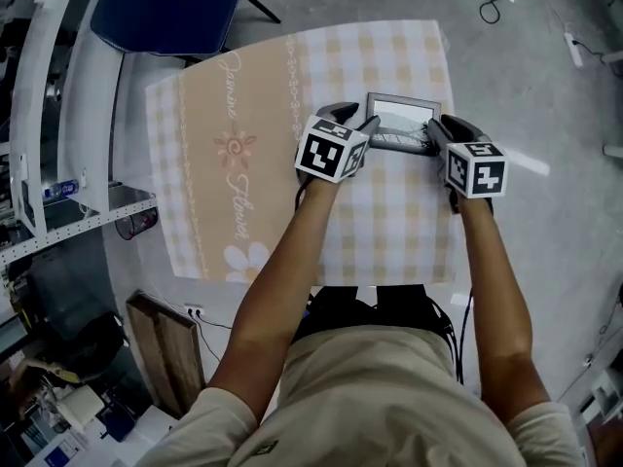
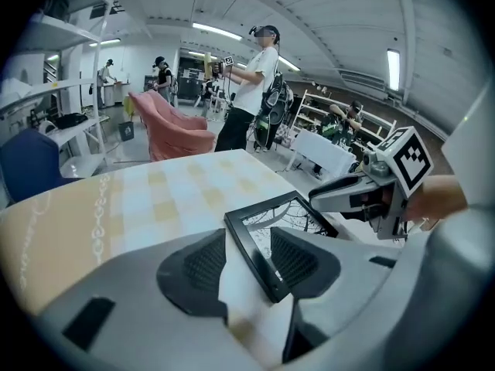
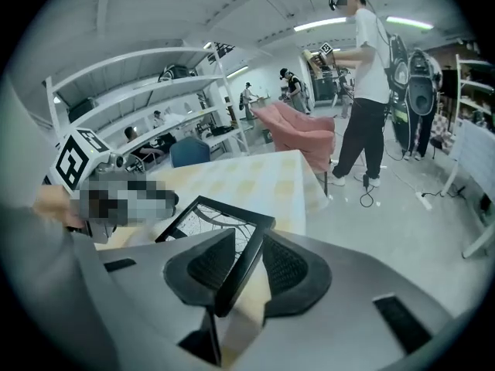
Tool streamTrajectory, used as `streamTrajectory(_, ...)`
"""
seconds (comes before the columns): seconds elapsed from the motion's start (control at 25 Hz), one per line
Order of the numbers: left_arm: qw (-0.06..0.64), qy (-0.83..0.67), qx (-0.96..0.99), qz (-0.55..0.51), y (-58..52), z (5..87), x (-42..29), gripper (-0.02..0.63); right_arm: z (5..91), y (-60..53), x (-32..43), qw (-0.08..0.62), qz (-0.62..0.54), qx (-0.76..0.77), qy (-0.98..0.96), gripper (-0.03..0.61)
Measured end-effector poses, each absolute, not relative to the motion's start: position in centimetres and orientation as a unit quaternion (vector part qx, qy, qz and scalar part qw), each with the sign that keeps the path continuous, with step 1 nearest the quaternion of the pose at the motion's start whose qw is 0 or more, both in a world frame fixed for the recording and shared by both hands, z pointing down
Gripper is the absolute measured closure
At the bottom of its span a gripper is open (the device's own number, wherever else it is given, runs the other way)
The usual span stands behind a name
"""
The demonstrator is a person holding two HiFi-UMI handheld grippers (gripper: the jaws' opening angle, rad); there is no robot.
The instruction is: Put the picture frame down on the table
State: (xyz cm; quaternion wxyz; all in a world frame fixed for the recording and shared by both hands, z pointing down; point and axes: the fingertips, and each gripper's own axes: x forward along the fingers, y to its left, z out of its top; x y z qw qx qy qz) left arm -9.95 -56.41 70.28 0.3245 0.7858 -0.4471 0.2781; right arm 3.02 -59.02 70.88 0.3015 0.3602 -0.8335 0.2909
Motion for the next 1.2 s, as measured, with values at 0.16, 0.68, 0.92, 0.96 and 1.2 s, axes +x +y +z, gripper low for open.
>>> streamTrajectory(0.16,0.313,-0.455,0.797,0.244,-55.9,66.9,-11.2,0.446,67.3,-59.3,3.2,0.272,0.284,0.372,-0.841,0.471)
streamTrajectory(0.68,0.208,-0.401,0.889,0.073,-47.7,44.0,-12.9,0.607,45.0,-51.7,-0.3,0.151,0.170,0.320,-0.920,0.575)
streamTrajectory(0.92,0.156,-0.371,0.915,0.015,-39.9,33.3,-15.0,0.609,34.3,-44.2,-2.0,0.118,0.109,0.313,-0.936,0.575)
streamTrajectory(0.96,0.144,-0.366,0.919,0.009,-38.6,31.7,-15.3,0.609,32.8,-43.0,-2.2,0.112,0.100,0.313,-0.938,0.575)
streamTrajectory(1.2,0.079,-0.350,0.933,-0.012,-31.5,25.1,-16.4,0.609,26.0,-36.3,-3.1,0.088,0.049,0.304,-0.947,0.575)
